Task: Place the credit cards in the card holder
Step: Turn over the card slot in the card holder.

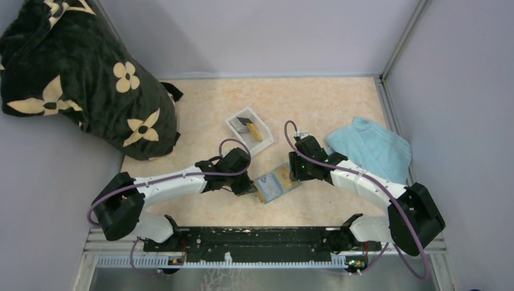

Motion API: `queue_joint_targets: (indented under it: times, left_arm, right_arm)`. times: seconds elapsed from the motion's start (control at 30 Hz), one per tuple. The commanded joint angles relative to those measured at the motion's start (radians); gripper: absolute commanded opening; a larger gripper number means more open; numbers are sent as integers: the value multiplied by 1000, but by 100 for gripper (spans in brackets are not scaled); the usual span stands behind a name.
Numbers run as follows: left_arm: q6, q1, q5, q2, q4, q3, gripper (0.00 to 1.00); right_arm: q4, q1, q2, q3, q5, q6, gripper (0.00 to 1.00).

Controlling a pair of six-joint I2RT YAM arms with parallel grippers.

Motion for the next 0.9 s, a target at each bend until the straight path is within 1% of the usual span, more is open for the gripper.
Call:
queue_joint_targets:
  times: [0.0, 0.23, 0.53, 0.87]
  left_arm:
    - [8, 6, 5, 18, -7, 21, 0]
    - [-1, 5, 8, 23, 2, 16, 0]
    - [-43, 12, 36, 10, 98, -58, 0]
    - [-69, 28, 61, -5, 152, -108, 0]
  right_arm:
    - [37, -15, 8, 27, -2, -20, 47]
    - [41, -28, 17, 24, -6, -29, 47]
    - [52, -37, 35, 19, -14, -33, 47]
    - [66, -44, 64, 13, -20, -39, 47]
